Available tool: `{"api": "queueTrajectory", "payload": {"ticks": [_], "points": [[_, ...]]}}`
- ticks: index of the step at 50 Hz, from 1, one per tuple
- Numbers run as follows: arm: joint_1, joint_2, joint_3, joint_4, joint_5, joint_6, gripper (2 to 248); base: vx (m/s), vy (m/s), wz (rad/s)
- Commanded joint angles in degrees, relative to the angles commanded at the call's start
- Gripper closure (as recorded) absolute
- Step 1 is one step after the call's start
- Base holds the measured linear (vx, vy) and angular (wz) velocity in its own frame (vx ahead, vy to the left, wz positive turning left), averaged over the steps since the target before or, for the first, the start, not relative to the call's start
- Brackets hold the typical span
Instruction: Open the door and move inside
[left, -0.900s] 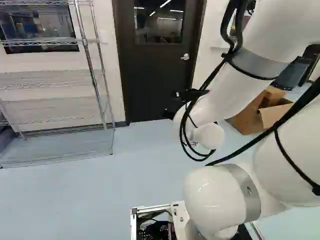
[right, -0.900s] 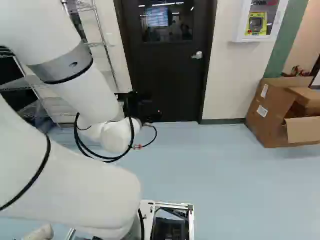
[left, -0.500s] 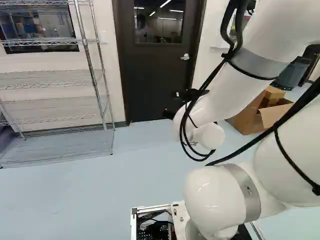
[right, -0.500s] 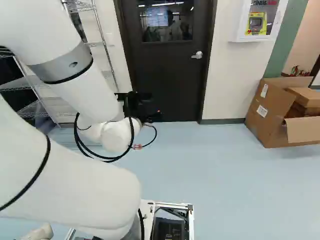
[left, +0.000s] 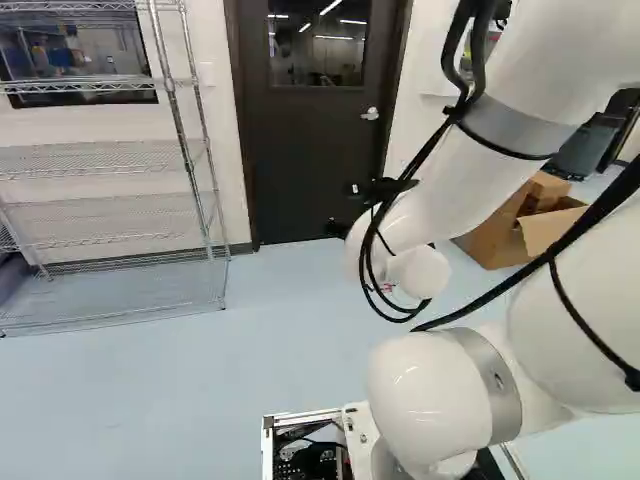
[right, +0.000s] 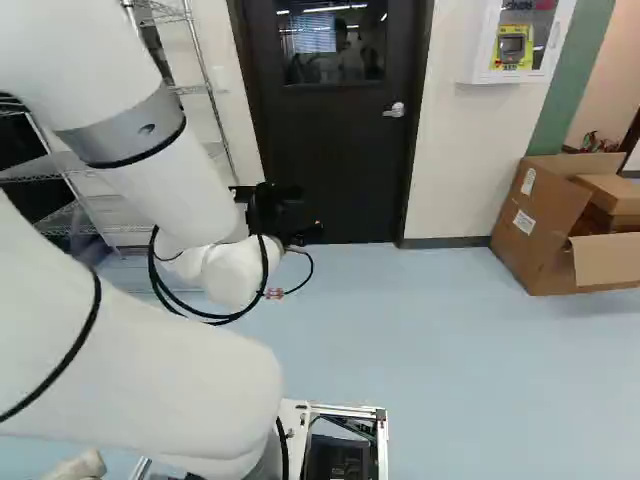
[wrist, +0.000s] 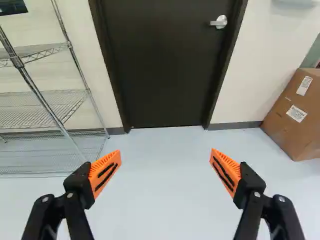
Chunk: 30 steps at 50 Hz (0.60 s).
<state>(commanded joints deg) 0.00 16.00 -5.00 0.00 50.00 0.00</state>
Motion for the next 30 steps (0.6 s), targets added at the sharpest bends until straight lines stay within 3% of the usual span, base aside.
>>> {"api": "queueTrajectory", "payload": {"ticks": [30], "points": [[0.0, 0.0, 0.0, 0.0, 0.0, 0.0, 3, 0.049, -0.005, 0.0]]}}
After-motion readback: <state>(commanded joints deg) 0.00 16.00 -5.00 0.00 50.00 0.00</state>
